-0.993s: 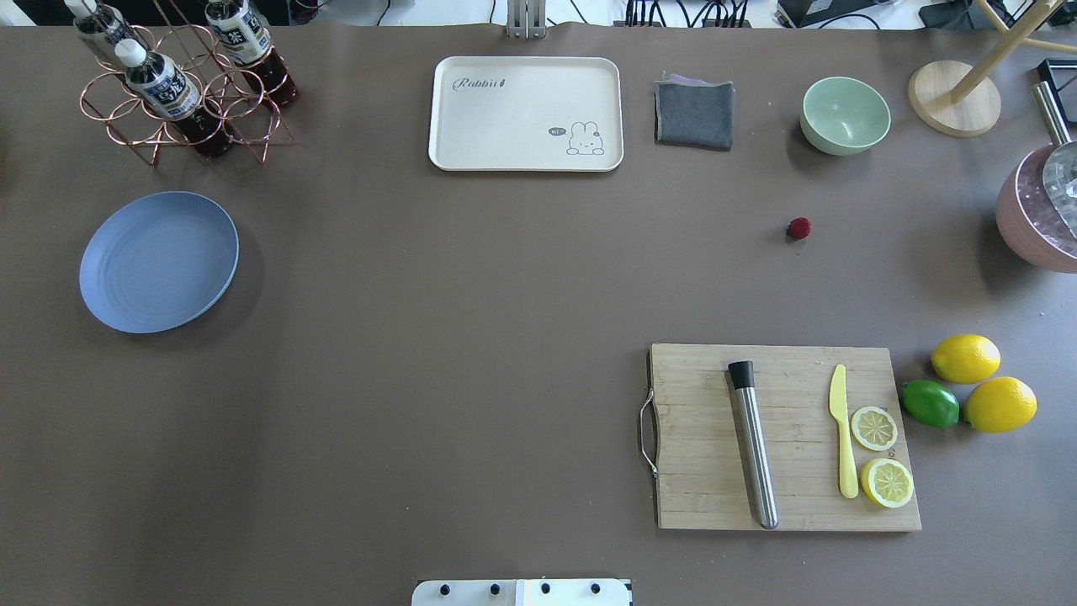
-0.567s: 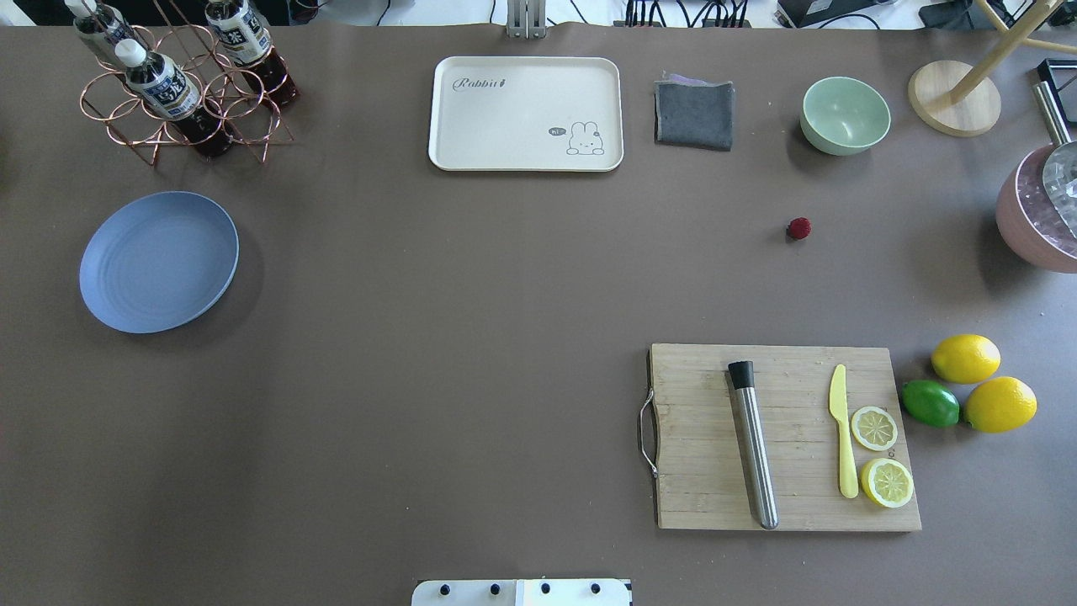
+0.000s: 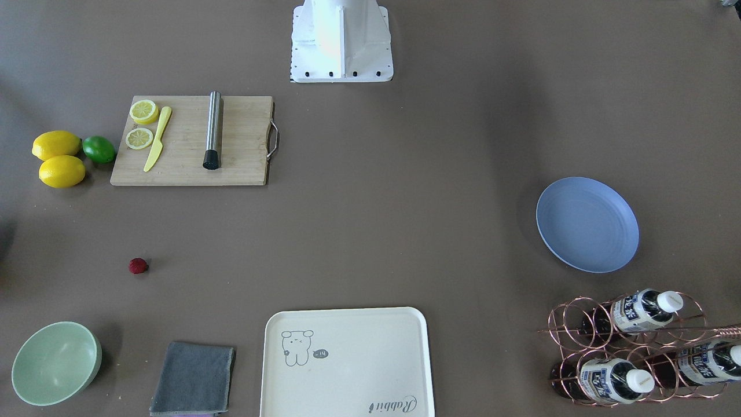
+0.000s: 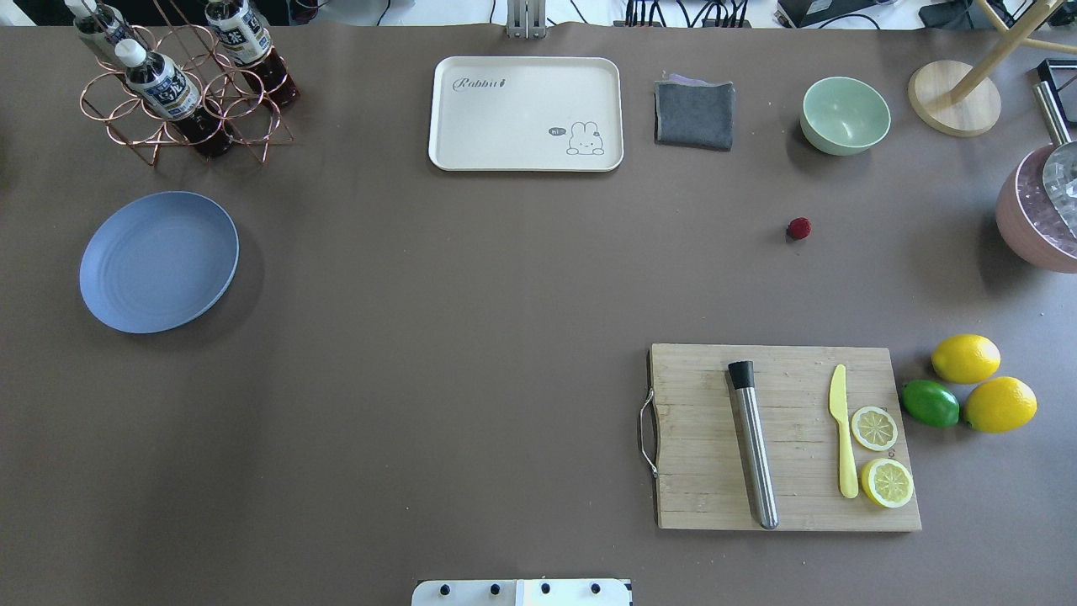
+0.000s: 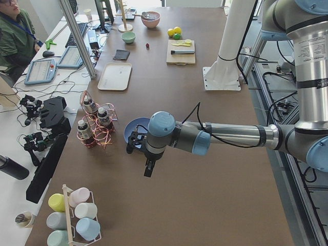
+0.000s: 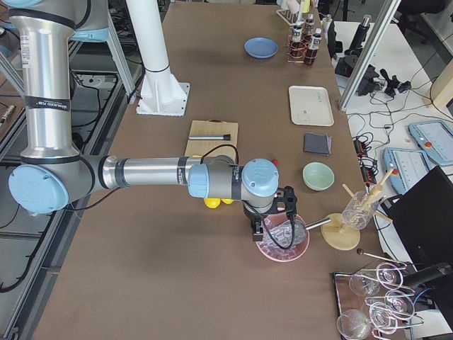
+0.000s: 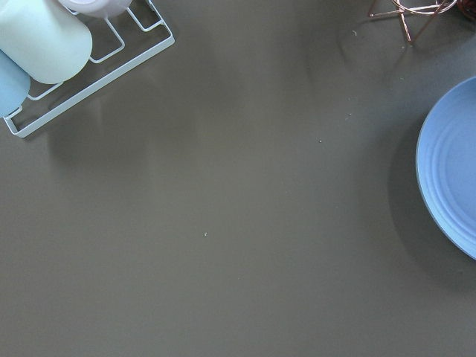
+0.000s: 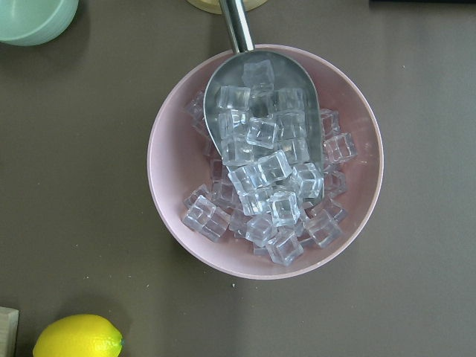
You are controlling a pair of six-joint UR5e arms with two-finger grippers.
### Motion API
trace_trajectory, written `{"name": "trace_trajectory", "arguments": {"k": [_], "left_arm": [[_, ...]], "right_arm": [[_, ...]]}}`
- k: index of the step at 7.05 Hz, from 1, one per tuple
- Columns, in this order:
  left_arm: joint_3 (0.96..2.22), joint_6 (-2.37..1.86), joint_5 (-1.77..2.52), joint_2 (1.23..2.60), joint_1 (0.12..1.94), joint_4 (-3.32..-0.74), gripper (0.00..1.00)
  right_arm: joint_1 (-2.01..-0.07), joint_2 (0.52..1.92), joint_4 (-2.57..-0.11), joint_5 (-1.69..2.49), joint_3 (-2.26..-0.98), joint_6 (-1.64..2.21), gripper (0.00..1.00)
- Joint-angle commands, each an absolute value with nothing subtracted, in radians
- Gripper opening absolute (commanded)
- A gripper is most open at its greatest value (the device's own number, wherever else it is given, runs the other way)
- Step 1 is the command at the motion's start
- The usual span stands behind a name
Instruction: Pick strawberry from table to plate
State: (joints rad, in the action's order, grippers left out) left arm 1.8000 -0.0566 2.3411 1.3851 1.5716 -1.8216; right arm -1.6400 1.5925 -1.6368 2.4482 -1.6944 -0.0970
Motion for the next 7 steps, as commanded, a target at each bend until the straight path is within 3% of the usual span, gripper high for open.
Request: {"name": "trace_trajectory", "arguments": {"k": [1, 7], "left_arm": [[1.752, -0.060, 2.349, 1.437, 1.543, -1.825, 0.98], [1.569, -0.087, 2.439, 1.554, 1.520, -1.977, 0.98]], "right_arm": [[-1.609, 1.559, -1.638, 2.453, -1.709, -0.091, 1.00], [-1.372, 1.375, -1.637, 2.444, -1.805, 0.251, 1.00]]}}
